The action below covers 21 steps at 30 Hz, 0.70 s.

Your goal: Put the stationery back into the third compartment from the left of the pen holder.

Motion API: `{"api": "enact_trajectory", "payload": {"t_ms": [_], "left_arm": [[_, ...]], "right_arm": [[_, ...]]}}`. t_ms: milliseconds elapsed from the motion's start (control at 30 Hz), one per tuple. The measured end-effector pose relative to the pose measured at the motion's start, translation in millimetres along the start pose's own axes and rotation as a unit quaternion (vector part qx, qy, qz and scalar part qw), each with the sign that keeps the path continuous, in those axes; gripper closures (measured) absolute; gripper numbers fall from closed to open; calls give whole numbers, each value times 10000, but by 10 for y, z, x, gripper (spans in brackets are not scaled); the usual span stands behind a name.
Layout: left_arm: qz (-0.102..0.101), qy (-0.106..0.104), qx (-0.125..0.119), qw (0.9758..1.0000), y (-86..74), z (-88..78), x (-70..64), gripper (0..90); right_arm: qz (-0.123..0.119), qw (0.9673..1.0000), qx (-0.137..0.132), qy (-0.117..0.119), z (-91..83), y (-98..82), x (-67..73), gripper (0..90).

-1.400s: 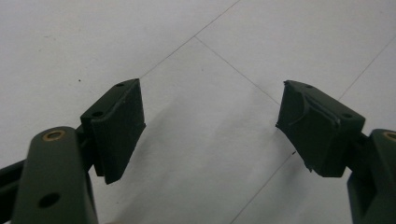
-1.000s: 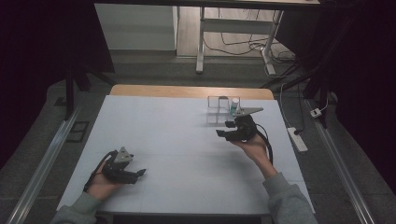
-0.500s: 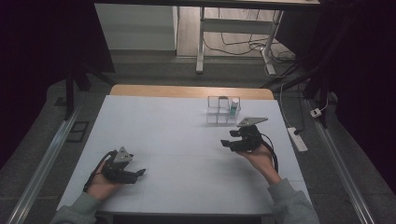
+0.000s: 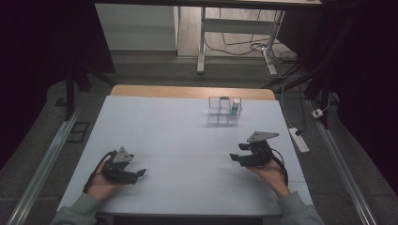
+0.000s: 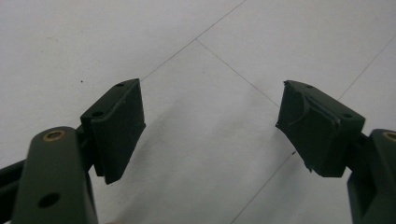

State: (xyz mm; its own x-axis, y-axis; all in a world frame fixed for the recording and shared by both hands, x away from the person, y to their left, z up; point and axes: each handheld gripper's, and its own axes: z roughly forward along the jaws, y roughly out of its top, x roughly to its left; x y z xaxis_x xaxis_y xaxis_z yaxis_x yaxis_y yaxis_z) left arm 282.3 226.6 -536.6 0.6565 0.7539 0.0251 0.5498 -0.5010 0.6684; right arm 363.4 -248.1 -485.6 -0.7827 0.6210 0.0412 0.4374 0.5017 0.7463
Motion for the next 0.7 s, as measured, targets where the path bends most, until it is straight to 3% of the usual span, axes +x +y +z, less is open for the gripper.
{"api": "enact_trajectory", "payload": {"t_ms": [400,700], "left_arm": [[14,-14,10,10000,0,5,-3,224],[30,-21,36,10000,2,14,-6,224]], "right_arm": [[-31,9999,-83,-72,-172,-247,81,374],[23,9999,-45,-120,-218,-354,63,371]]}}
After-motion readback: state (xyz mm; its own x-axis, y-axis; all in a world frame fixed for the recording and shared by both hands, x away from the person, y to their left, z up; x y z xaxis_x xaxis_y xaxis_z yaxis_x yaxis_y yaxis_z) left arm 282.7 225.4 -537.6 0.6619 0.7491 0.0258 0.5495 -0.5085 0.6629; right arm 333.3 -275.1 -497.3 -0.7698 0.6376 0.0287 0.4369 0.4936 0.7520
